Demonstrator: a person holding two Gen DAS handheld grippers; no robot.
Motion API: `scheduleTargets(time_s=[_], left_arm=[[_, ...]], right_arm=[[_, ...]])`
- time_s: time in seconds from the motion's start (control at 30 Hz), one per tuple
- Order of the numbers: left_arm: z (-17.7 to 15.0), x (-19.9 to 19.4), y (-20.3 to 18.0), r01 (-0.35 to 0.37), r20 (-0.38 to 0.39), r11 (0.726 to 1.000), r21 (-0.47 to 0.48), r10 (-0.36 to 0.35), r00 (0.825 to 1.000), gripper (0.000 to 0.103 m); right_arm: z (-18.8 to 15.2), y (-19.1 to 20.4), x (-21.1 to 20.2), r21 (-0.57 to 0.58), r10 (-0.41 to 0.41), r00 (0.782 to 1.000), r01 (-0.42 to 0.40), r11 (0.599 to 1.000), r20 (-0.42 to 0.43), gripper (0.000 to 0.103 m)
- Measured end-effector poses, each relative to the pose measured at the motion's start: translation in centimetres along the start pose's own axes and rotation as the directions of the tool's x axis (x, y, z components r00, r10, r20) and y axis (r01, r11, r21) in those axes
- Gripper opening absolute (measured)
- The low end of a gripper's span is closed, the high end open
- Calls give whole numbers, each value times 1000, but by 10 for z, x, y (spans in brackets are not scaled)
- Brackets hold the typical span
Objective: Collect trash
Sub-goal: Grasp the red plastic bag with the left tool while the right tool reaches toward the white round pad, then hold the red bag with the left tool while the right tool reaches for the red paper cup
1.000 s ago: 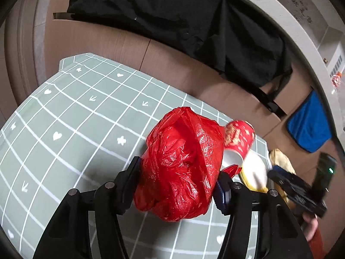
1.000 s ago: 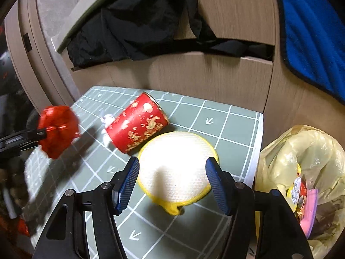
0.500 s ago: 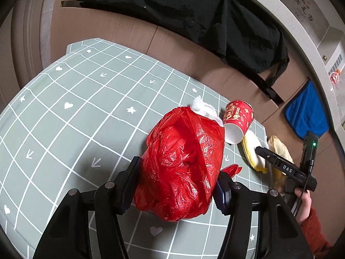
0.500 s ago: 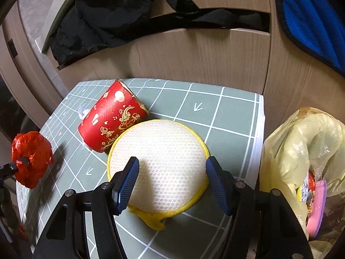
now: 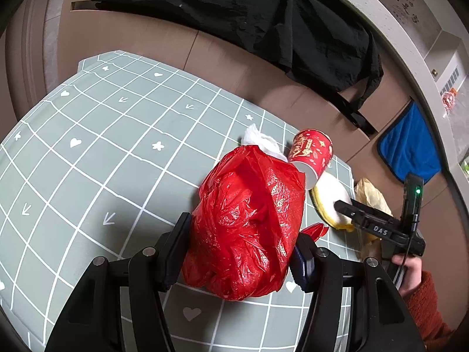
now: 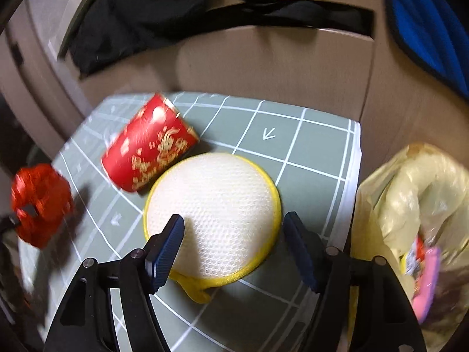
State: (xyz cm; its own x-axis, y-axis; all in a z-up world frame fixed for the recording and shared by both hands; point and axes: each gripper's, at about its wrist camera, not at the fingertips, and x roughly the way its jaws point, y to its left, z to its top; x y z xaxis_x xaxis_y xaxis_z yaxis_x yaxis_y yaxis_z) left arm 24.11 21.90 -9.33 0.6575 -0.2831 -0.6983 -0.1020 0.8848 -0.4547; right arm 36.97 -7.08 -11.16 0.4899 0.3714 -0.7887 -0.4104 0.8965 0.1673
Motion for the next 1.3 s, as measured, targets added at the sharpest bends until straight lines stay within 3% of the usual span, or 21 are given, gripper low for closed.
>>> scheduleTargets(time_s=[0.03,0.1,0.17,0.3,0.5,0.7,0.97,1.2,1.3], left_arm=[[-1,0,-1,3,1,1000,1,-3,1000,60],[-2,-1,-4,8,2,1000,3,-8,1000,60],[-2,-1,-4,9,1,1000,8,-9,1000,60],[-3,-3,-2,8,9,1000,4,-8,1000,60],[-7,-7,3,13,21,1000,-8,-13,1000,60],[-9,-13,12,10,35,999,-31,-9,999,60],[-13,-21,22,8,48,999,-50,-6,999,60],[-24,-21,25,0,19,999,-34,1,1000,60],[-34,-19,21,-19,-2,1000,0,19,1000,60]], right_arm=[[-1,1,-1,2,-4,1000,4,1000,3,62],[-1,1,-4,30,14,1000,-15,999,18,31],[-2,-1,-10,51,33,999,-35,998,41,17],[-2,15,-39,-15,27,991,-25,1000,129,13],[-2,64,-71,-143,107,975,-79,987,194,12],[-12,112,-75,-264,170,974,-127,956,146,13],[-21,134,-47,-277,197,979,-173,945,60,15],[-21,137,-54,-309,201,977,-170,936,71,9],[-16,136,-67,-317,155,979,-106,942,133,9]])
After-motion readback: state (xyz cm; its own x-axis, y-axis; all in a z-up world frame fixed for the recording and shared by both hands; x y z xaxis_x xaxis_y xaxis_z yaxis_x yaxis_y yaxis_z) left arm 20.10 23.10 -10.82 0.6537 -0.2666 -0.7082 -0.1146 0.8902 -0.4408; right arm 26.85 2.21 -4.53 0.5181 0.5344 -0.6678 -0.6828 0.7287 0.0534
